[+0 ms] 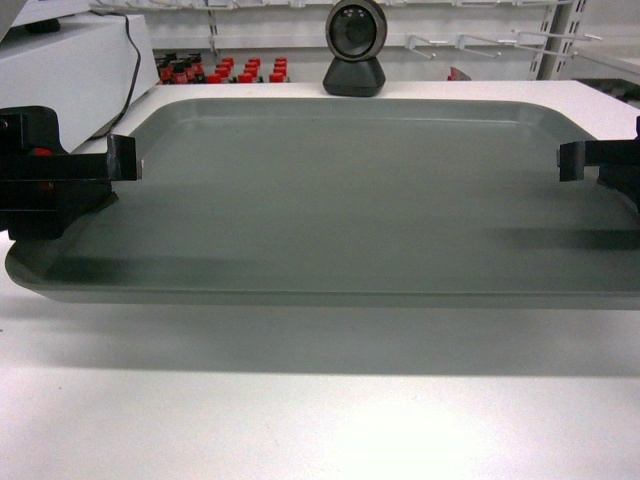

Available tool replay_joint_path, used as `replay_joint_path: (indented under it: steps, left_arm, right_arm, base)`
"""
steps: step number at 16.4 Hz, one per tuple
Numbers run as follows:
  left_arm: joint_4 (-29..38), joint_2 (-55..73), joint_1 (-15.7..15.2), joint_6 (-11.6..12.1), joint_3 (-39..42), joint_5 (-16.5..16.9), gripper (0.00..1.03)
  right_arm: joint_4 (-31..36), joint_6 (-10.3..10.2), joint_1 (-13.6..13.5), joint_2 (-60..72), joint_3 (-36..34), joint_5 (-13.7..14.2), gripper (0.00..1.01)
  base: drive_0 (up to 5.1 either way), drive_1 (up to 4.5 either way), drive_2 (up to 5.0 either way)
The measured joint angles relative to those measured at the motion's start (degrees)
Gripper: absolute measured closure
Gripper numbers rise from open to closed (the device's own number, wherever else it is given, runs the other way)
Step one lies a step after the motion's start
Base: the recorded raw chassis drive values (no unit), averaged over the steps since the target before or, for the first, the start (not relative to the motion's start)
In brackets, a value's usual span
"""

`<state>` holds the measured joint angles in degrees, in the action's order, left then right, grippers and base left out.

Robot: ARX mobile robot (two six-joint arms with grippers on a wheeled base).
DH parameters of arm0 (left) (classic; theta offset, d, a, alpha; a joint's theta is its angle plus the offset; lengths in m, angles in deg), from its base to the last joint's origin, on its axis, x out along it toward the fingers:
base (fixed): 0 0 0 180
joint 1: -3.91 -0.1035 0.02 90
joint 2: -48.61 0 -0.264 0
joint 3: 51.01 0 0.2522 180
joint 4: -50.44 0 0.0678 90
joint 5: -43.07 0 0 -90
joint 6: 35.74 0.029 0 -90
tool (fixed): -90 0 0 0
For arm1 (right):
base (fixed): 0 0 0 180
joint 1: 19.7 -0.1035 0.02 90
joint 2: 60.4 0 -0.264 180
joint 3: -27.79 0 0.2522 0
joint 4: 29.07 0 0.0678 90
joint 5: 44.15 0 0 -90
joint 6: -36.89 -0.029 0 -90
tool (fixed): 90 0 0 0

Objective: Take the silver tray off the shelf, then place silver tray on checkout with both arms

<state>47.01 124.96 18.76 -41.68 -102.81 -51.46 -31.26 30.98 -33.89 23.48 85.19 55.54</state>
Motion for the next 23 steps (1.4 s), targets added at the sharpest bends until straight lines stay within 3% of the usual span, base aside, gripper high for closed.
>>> replay_joint_path:
  steps: [2,4,5,6,7,8,9,10,13,15,21,22,23]
  left_arm:
    - [1.44,0.22,0.35,-0.33,0.11,-1.84,1.00]
    - [5.38,1.53,2.10,-1.29,0.28,-8.11,1.00]
    - [11.30,3.78,3.21,-1.55,0.07,-17.44,1.00]
    - [15.41,6.25,3.58,1.01,-1.51,-24.41,0.99]
    - [17.59,9.22,3.08,5.68,-4.83,-30.36,0.98]
    - [13.22,13.81,-0.13,7.13,-12.28,-26.91,0.98]
    - [1.11,16.52,-0.24,0.70,-19.19,-24.17,0.98]
    - [-2.95,17.27,0.48,-2.75,-21.59,-23.89,0.99]
    - [-8.02,20.09,2.23,-7.69,-24.76,-23.37,0.99]
    - [-9.16,22.88,2.19,-8.68,-25.49,-21.24,0.99]
    - [-10.10,25.62,2.16,-8.96,-25.49,-20.61,0.99]
    - [-9.70,26.10,1.73,-10.38,-25.49,-23.21,0.79]
    - [-9.75,26.10,0.92,-10.47,-25.51,-25.33,0.70]
  right_arm:
    - [0.44,-0.04,0.00,0.00,-0.02,-0.42,0.98]
    - [5.66,-0.59,0.37,0.52,-1.27,-2.10,0.98]
    - [16.09,-1.22,0.81,2.21,-3.43,-5.46,0.98]
    - [24.81,-1.90,1.14,5.31,-3.54,-8.68,0.98]
    - [30.51,-2.25,0.96,9.51,-0.55,-9.25,0.98]
    - [24.74,-2.45,0.92,14.21,8.35,-8.52,0.98]
    - [12.28,-0.98,3.37,17.40,17.18,-10.54,0.98]
    - [9.11,0.79,4.31,17.92,20.04,-11.08,0.98]
    - [2.27,3.93,6.19,20.09,23.91,-11.19,0.98]
    - [-0.87,4.17,6.97,21.57,23.89,-10.88,0.98]
    - [-2.91,4.74,7.06,24.09,22.60,-10.32,0.98]
    - [-4.15,7.89,7.06,24.28,22.29,-9.81,0.82]
    - [-3.82,8.85,7.23,24.41,22.29,-9.05,0.73]
  base:
    - [0.0,0.00,0.0]
    - [0.0,0.00,0.0]
    - [0.0,0.00,0.0]
    - [0.0,0.00,0.0]
    - [0.0,0.00,0.0]
    - [0.0,0.00,0.0]
    - [0.0,0.00,0.0]
    - [0.0,0.00,0.0]
    - [0.0,0.00,0.0]
    - [0.0,0.00,0.0]
    - [0.0,0.00,0.0]
    - [0.0,0.00,0.0]
    - [0.0,0.00,0.0]
